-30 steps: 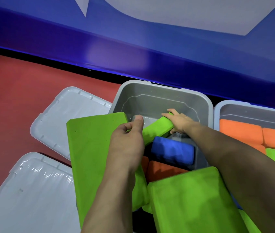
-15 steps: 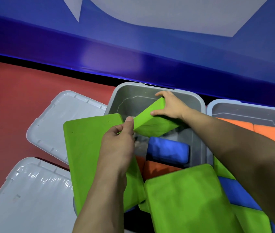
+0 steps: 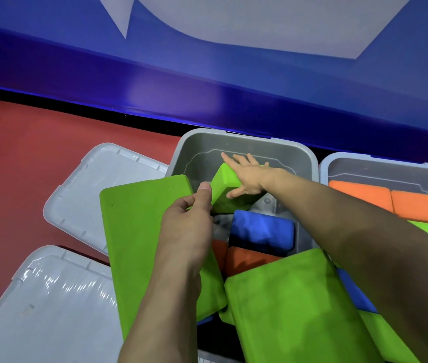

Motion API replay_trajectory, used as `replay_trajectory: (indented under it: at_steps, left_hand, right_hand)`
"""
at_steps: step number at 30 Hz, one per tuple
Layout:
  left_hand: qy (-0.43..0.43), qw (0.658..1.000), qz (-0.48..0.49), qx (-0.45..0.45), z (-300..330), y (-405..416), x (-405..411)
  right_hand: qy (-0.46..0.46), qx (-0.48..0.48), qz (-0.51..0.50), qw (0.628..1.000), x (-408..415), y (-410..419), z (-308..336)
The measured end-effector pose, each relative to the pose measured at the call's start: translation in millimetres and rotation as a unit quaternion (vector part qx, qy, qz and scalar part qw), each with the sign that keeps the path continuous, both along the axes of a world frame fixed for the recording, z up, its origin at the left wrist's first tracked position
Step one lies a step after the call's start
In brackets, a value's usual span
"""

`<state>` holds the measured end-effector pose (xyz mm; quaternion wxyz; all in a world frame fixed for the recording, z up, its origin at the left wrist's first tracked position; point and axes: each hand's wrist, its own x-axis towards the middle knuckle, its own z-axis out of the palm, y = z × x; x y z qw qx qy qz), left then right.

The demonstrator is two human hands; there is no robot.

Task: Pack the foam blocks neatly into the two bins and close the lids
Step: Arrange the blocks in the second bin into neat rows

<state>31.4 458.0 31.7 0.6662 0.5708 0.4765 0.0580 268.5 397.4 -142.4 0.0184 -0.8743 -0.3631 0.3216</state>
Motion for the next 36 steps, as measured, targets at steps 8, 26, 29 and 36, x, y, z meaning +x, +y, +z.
replay_trajectory:
  at_steps: [8, 26, 29, 36]
  left_hand:
    - [-0.006, 1.000, -0.003, -0.007, 10, 1, -7]
    - [-0.013, 1.000, -0.008, -0.001, 19, 3, -11]
    - [-0.010, 1.000, -0.012, -0.004, 20, -1, -10]
    - [-0.001, 1.000, -0.013, -0.005, 19, -1, -9]
  right_hand:
    - [-0.024, -0.002, -0.027, 0.999, 7, -11, 2]
    - [-0.025, 0.072, -0.110, 0.991, 10, 7, 39]
    - [-0.066, 0.063, -0.095, 0.991, 4, 20, 48]
    - [-0.065, 0.029, -0.073, 0.995, -16, 33, 65]
